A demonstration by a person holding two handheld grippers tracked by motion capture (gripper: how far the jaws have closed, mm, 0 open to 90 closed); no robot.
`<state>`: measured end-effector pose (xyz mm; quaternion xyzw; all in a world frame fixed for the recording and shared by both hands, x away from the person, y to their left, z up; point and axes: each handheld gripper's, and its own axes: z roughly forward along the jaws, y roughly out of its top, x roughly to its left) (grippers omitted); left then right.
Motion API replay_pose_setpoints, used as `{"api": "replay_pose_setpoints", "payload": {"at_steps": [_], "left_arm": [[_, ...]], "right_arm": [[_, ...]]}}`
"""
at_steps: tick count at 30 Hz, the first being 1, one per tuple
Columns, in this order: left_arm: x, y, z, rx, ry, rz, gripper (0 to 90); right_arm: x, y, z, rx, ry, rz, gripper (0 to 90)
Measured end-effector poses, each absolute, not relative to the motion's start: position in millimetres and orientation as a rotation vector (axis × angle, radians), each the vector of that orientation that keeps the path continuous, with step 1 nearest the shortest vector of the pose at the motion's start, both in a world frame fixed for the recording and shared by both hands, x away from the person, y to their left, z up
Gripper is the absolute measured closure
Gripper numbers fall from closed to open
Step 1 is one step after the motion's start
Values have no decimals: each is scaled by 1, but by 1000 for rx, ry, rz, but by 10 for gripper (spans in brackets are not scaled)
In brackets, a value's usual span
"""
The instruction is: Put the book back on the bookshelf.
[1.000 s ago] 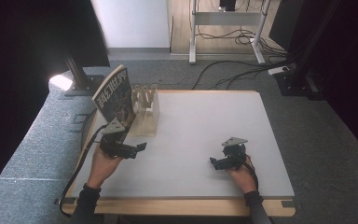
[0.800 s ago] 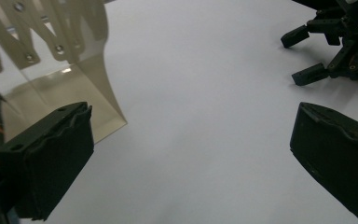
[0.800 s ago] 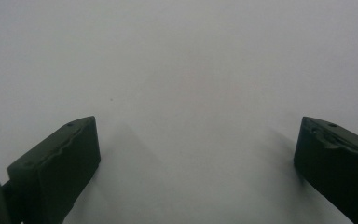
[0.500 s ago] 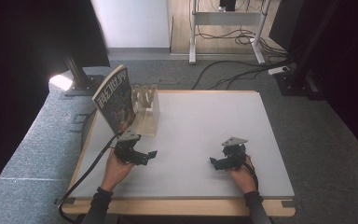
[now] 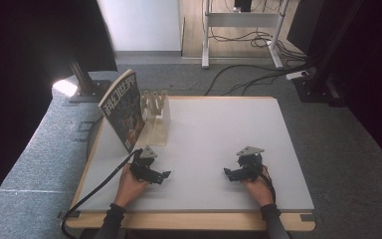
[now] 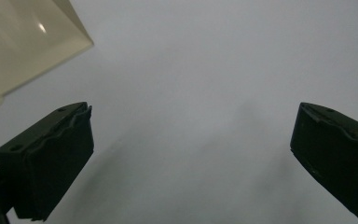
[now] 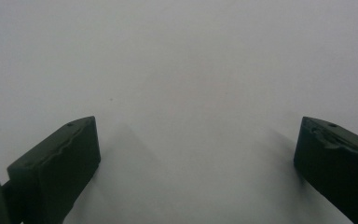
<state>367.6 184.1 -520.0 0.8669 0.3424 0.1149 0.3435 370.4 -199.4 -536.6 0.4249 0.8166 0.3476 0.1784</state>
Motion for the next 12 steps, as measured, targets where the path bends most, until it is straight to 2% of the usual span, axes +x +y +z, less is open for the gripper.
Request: {"api": "replay_pose_setpoints", "payload": {"at_steps": [12], "left_arm": [[366,181,-529,2282,889,317,0]], "right_arm": [[370,-199,-537,1202,2307,983,0]]}}
